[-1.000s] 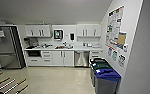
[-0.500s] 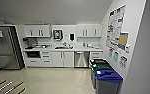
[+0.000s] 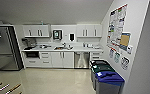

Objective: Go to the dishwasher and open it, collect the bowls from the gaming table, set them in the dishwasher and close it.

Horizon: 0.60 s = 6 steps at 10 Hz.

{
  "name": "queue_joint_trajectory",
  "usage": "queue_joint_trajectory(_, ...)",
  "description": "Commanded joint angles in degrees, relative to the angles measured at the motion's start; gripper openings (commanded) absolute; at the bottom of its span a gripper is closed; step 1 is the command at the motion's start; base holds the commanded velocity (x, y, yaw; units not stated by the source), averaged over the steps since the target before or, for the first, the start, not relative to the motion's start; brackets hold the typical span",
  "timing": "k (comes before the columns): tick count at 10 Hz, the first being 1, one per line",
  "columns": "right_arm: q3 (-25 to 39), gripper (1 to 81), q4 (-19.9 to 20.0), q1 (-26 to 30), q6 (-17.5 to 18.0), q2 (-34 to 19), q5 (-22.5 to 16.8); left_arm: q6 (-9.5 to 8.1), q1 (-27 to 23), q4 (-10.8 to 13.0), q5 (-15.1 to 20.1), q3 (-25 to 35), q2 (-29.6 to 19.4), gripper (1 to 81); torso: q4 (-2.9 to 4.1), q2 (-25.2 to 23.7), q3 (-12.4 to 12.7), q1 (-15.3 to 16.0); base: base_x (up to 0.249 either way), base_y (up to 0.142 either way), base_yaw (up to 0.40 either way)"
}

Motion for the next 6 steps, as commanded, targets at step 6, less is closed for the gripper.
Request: queue_joint_trajectory(6,0.26,81.1,0.17,3.82,0.07,0.31,-2.48,0.33,-3.63,0.33,2.58,0.00,0.36,81.1,0.00,0.00,-0.02,0.02,0.098,0.000,0.000)
